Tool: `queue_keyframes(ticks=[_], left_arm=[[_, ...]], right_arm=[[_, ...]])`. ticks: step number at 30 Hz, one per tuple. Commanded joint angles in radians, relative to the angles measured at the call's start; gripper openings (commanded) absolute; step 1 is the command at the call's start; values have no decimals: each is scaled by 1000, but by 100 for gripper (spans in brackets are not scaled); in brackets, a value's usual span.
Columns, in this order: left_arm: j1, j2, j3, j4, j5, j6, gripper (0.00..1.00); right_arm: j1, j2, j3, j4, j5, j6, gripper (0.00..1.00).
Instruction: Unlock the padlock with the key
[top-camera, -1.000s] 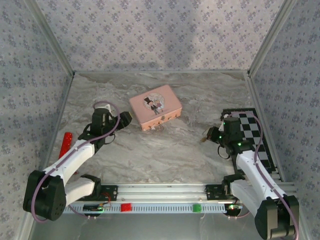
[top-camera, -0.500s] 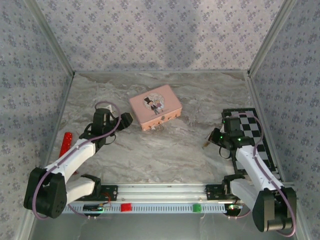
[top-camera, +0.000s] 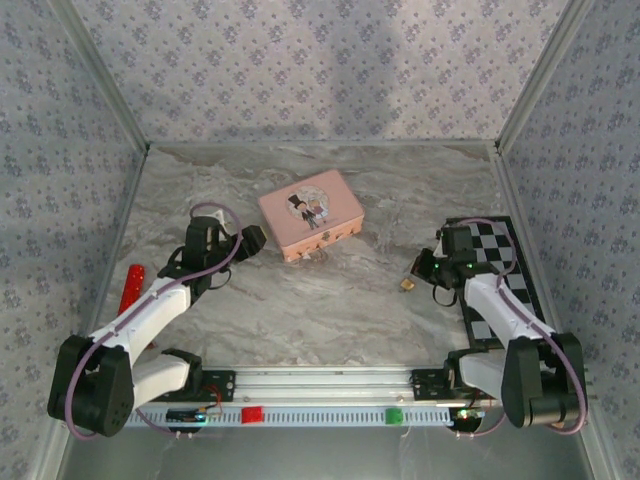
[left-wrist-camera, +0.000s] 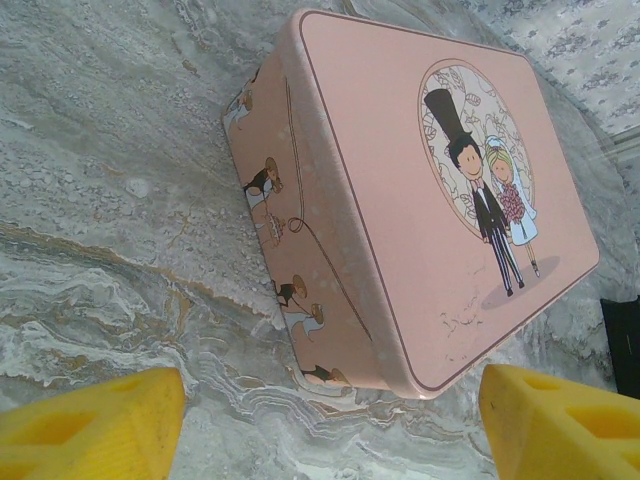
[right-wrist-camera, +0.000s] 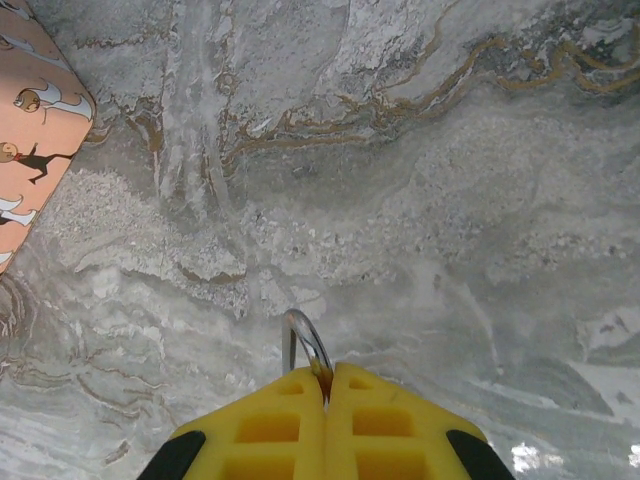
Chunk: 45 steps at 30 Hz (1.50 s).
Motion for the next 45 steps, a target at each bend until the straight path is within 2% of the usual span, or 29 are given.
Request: queue_keyframes(ticks=[1,22,27,29,32,35,41,43,45], left_arm=[[5,-14,29,-3,11,21,78],[9,-39,21,-9,0,38,79],[18,-51,12,-14,-7,36,79],[22,-56,12,-19,-8,39,79],[29,-67,12,-25,-9,42,79],[36,-76,12,-34,-11,45,79],[69,-150,21,-96,-36,98,79],[83,-205,21,-125,-81,116,79],[83,-287,-2,-127,-145,129,78]], right_arm=[[-10,33,27,51,-23,-19,0],[-73,156,18,99,-53,-31,0],[-81,145,14,92,-52,-32,12],[-82,137,15,86,-49,-32,20],[-82,111,10,70,-28,-26,36],[-82,70,10,51,-7,-27,46],[-74,-46,39,-22,23,-61,52],[-36,-115,61,-56,108,-97,54],[28,-201,68,-66,256,-131,56]])
